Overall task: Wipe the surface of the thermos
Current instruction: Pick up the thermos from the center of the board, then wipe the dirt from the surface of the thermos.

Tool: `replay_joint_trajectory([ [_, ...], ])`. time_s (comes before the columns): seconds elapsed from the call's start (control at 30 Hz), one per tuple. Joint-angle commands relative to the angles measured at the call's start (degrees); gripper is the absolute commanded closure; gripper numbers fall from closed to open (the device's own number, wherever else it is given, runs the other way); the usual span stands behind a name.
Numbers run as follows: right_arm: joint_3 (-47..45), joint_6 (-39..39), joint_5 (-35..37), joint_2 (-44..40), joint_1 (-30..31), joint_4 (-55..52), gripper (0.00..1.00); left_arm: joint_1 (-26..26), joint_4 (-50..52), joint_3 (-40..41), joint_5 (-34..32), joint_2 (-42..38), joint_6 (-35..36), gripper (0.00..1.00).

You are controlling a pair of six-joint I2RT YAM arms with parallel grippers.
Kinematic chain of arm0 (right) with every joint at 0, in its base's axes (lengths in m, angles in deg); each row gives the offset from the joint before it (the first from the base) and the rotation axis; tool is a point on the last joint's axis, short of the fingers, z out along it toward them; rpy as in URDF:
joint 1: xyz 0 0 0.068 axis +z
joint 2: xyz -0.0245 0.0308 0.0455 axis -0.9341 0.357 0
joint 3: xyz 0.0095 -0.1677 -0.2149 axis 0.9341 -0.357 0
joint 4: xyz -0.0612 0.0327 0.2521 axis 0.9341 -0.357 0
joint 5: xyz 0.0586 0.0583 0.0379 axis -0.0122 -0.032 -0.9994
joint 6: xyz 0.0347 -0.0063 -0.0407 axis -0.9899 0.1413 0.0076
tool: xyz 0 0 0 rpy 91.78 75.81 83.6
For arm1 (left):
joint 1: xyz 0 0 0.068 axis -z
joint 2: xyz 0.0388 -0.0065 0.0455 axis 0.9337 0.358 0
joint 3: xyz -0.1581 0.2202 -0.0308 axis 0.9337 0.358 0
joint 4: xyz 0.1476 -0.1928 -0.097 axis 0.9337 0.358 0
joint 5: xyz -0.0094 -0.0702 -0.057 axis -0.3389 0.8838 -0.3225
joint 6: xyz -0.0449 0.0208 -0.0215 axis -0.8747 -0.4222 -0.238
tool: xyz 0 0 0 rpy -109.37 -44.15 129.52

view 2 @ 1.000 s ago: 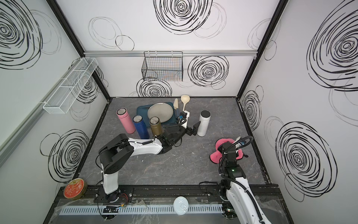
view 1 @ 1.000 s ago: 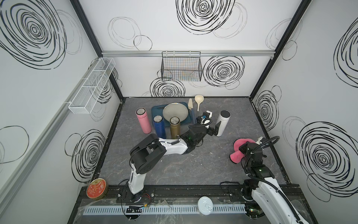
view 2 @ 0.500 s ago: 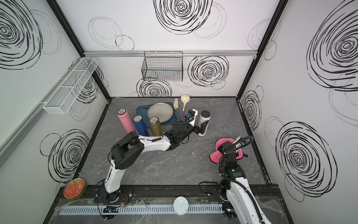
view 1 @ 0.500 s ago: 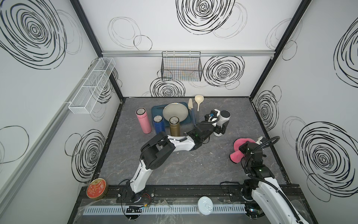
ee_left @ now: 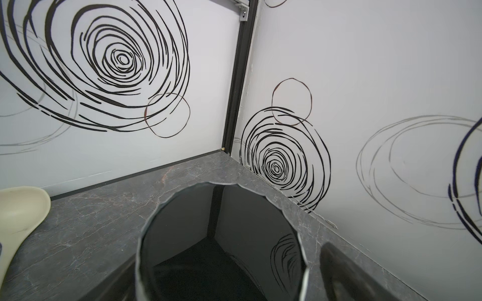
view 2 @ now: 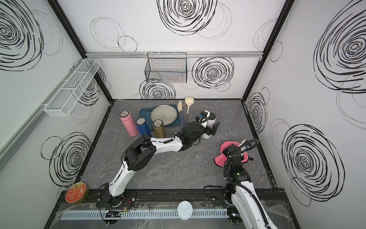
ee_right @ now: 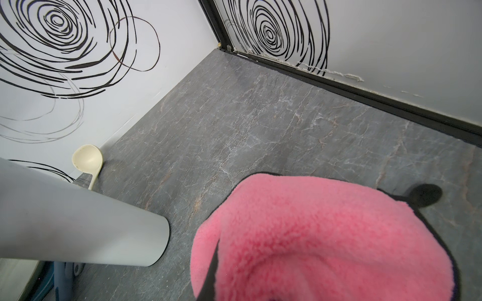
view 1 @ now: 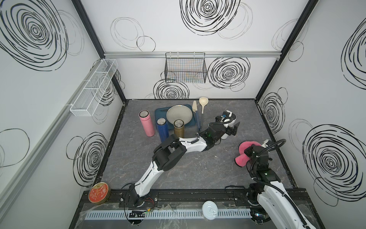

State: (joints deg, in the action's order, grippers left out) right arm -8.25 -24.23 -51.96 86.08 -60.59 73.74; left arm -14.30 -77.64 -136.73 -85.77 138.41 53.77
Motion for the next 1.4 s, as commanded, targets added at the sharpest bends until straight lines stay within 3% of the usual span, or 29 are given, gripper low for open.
replay_joint_trajectory([
  [0.0, -0.1, 0.3, 0.2, -0.2, 0.3, 1.4, 1.00, 0.3, 0.6, -4.3, -2.4, 2.4, 0.6, 0.01],
  [0.27, 0.0, 0.4, 0.2, -0.1, 0.5, 1.5, 1.00, 0.3, 1.9, -9.0, -5.5, 5.7, 1.6, 0.04],
  [0.7, -0.1, 0.5, 0.4, -0.2, 0.6, 1.6, 1.00, -0.1, 3.8, -12.7, -6.4, 7.4, 3.4, 0.33],
  [0.77, 0.0, 0.4, 0.4, -0.2, 0.7, 1.6, 1.00, -0.2, 4.0, -13.1, -6.0, 7.7, 3.3, 0.40],
  [0.93, 0.0, 0.5, 0.5, -0.2, 0.8, 1.6, 1.00, -0.9, 5.3, -13.6, -3.3, 7.2, 1.4, 0.73],
  [1.0, -0.1, 0.5, 0.4, -0.2, 0.8, 1.6, 1.00, -1.1, 6.3, -12.5, -0.3, 5.0, -0.1, 0.85],
  [1.13, -0.1, 0.3, 0.6, -1.0, 0.8, 0.9, 1.00, -0.4, 6.0, -4.9, 2.5, -4.3, 0.1, 0.99],
  [1.27, 1.0, 0.5, -5.6, -4.9, 1.6, -1.6, 1.00, 1.2, 2.5, 8.8, 2.7, -18.7, 1.9, 1.00],
  [1.37, 2.5, 2.9, -11.6, -8.9, 6.6, -0.5, 1.00, 2.8, 0.8, 19.0, 1.7, -29.2, 3.1, 1.00],
])
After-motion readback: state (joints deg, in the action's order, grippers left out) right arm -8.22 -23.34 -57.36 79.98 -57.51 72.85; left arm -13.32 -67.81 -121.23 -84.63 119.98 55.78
